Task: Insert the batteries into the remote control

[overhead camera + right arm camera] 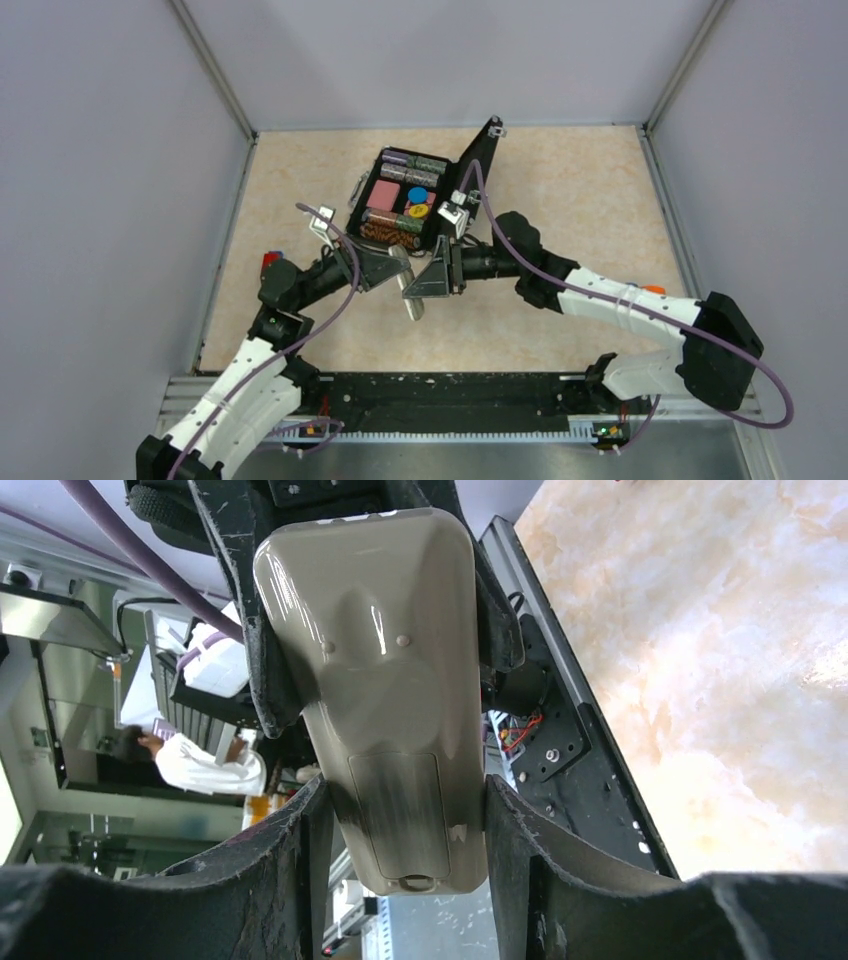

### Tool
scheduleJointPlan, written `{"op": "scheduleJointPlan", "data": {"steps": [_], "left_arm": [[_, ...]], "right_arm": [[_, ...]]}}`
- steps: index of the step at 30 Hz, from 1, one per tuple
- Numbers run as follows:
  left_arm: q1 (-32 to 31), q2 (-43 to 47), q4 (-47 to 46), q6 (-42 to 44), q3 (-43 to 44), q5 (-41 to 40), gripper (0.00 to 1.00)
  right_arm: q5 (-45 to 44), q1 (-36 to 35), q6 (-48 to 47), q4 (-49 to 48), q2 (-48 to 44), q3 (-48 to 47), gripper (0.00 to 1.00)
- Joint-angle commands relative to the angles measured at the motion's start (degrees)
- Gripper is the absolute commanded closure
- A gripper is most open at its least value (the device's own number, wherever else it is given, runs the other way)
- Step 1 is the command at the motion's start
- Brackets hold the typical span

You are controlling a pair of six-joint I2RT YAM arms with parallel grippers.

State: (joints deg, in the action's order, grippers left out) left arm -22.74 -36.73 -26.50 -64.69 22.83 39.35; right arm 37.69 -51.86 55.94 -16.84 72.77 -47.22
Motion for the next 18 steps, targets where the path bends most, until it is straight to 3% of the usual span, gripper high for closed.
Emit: {"op": "scheduleJointPlan", "data": {"steps": [1, 3, 6, 8, 10, 13, 16, 18], "left_arm": [[-0.33, -0.12, -1.95, 1.13, 0.21, -0.37, 1.00], [-0.41, 0.67, 2.29, 2.75, 0.84, -1.29, 1.00], [-0.37, 2.85, 14.15, 7.48, 3.18, -5.05, 1.00], [-0.39, 3.99, 25.51, 10.95, 5.44, -10.73, 1.00], [-0.37, 4.61, 35.76, 12.99, 6.99, -19.00, 1.00], [-0.37, 4.43, 49.22, 13.21, 9.04, -34.62, 1.00], [-0.37, 0.87, 66.28, 8.49, 13.03, -52.57, 1.00], [-0.37, -2.32, 69.13, 9.29, 14.35, -58.23, 1.00]], "right_arm": [[-0.02, 0.22, 1.83, -1.76, 0.46, -0.80, 0.65], [-1.57, 0.21, 1.43, -0.50, -0.15, -0.72, 0.51], [-6.31, 0.27, -1.85, 4.89, -2.14, -1.62, 0.19], [-10.65, 0.38, -4.58, 10.27, -3.80, -2.54, 0.08], [-14.90, 0.77, -6.88, 16.02, -5.21, -3.50, 0.02], [-22.82, 0.89, -10.51, 27.54, -7.62, -4.74, 0.01], [-29.71, 1.00, -13.00, 34.60, -10.97, -4.82, 0.01], [-32.80, 1.02, -13.66, 37.23, -13.69, -4.18, 0.01]]}}
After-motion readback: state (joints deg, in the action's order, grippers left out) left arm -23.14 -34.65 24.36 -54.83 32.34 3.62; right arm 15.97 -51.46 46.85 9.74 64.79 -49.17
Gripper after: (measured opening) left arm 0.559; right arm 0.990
